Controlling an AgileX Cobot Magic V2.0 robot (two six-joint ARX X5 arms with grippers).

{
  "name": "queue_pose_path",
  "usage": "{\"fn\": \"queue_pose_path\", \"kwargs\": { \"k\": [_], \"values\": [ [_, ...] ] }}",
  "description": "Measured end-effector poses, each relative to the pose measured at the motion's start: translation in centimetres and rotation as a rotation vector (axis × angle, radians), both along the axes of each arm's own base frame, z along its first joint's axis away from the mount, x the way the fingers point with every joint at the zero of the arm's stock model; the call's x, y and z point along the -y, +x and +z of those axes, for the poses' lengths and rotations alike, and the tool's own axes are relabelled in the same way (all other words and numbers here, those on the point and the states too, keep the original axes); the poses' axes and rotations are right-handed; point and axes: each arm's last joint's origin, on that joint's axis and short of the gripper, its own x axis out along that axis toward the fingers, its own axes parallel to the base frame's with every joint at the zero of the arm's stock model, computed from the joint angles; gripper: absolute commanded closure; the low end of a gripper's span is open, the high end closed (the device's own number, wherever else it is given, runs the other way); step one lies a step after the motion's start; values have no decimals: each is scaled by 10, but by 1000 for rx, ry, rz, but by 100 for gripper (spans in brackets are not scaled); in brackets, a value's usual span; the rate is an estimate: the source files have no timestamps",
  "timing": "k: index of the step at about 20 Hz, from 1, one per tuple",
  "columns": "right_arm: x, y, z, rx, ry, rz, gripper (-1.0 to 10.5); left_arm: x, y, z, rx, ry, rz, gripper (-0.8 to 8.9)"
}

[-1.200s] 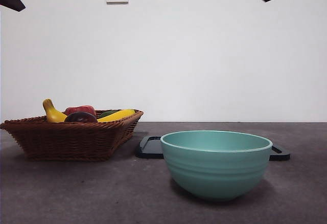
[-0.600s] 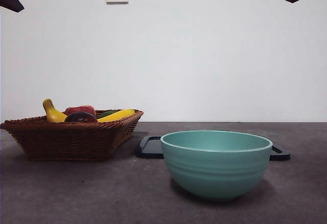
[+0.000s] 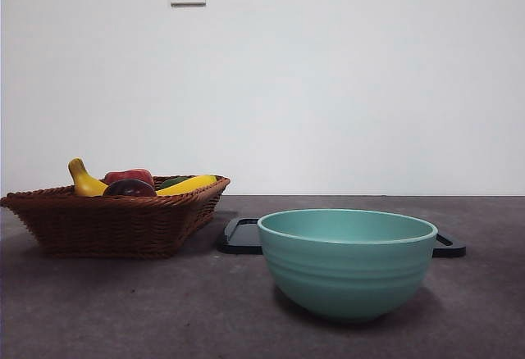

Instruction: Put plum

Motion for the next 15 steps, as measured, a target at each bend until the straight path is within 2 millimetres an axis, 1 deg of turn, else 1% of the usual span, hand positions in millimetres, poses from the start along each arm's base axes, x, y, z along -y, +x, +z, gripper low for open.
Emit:
{"fn": "queue_pose_path", "kwargs": {
  "k": [15],
  "values": [
    [0,0,0,1,0,0,942,0,0,1,16,-3,-2,806]
  ]
}}
